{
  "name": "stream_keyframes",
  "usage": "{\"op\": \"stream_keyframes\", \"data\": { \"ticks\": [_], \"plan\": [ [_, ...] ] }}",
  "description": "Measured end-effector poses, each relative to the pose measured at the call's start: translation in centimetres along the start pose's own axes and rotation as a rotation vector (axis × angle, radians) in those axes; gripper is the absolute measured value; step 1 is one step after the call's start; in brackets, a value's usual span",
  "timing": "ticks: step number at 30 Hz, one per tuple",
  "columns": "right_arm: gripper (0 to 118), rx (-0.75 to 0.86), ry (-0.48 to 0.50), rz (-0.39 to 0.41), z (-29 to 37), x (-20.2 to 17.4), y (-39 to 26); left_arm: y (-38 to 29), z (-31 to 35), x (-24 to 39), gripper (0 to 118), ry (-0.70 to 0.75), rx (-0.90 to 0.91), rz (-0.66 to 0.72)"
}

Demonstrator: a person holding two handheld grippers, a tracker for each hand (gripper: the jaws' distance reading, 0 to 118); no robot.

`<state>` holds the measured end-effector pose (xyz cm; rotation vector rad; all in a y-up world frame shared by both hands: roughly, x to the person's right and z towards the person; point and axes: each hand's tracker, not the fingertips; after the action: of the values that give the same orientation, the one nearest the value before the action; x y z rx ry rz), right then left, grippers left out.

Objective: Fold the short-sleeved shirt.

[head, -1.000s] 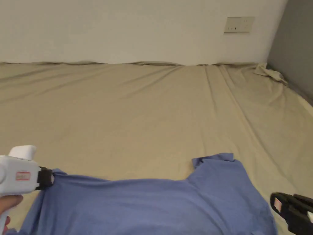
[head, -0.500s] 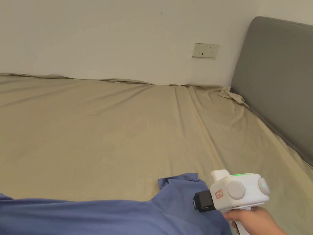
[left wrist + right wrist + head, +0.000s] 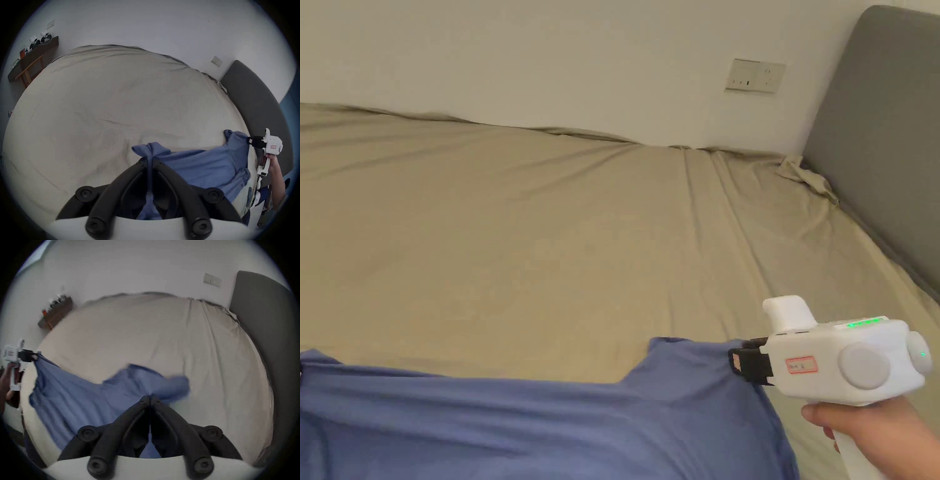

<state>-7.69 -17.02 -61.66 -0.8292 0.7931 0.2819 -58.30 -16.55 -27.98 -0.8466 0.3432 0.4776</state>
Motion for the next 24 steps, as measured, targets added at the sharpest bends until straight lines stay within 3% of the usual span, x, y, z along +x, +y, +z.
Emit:
{"op": "stream_keyframes", "data": {
  "ticks": [3, 7, 12, 15, 19, 24],
  "plan": [
    [4, 0.055, 0.061, 0.075, 5.8, -1.0, -1.0, -1.4, 3.6, -0.2, 3, -0.041, 0.025, -0.033],
    [4, 0.044, 0.116, 0.007, 10.8, -0.8, -3.5, -3.8, 5.8, -2.0, 3, -0.054, 0.014, -0.045],
    [4, -0.032, 0.094, 0.048, 14.4, -1.7, -7.8, -7.9, 6.5, -4.1, 3, -0.075, -0.037, -0.035],
    [4, -0.078, 0.105, -0.008, 14.6, -1.3, -10.6, -10.4, 7.3, -3.5, 3, -0.097, -0.047, 0.01],
    [4, -0.182, 0.085, -0.025, 12.9, -2.2, -14.1, -12.7, 7.2, -2.8, 3, -0.102, -0.057, -0.008],
    [4, -0.296, 0.011, 0.043, 8.2, -3.6, -17.0, -15.1, 4.4, -2.4, 3, 0.035, -0.188, -0.058]
  ]
}}
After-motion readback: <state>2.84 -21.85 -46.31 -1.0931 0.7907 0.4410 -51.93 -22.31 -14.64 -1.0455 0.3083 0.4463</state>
